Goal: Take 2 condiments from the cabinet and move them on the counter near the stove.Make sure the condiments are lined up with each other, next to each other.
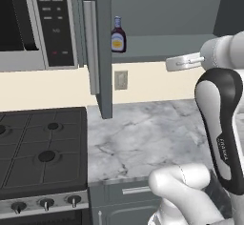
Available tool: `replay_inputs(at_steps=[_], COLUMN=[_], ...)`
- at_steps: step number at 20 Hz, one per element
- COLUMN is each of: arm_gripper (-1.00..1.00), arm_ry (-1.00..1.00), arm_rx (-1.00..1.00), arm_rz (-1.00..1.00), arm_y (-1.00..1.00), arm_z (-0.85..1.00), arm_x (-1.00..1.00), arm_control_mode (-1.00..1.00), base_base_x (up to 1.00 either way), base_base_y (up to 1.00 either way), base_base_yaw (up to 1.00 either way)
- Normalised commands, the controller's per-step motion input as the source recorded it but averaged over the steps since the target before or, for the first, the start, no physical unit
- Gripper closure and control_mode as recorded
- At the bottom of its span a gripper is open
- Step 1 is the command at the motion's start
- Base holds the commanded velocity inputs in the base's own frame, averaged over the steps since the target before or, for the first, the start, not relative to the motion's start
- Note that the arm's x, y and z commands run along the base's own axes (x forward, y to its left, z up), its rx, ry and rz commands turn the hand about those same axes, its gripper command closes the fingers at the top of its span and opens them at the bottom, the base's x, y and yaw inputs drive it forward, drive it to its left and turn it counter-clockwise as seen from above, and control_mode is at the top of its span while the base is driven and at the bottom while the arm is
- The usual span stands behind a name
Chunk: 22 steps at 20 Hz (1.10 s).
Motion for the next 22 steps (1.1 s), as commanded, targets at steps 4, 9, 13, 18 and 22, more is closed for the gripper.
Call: replay_inputs(at_steps=[4,9,13,18,22], arm_gripper=[-1.0,-1.0,-1.0,-1.0,-1.0], arm_ry=[0.0,0.0,0.0,0.0,0.0], arm_rx=[0.0,0.0,0.0,0.0,0.0], arm_rz=[0.19,0.1,0.01,0.0,0.0], arm_y=[0.03,0.06,0.19,0.15,0.04], arm_z=[0.0,0.0,0.0,0.0,0.0], arm_x=[0.68,0.34,0.15,0.17,0.24], arm_control_mode=[-1.0,-1.0,-1.0,-1.0,-1.0], base_base_x=[0.0,0.0,0.0,0.0,0.0], base_base_y=[0.0,0.0,0.0,0.0,0.0], base_base_yaw=[0.0,0.0,0.0,0.0,0.0])
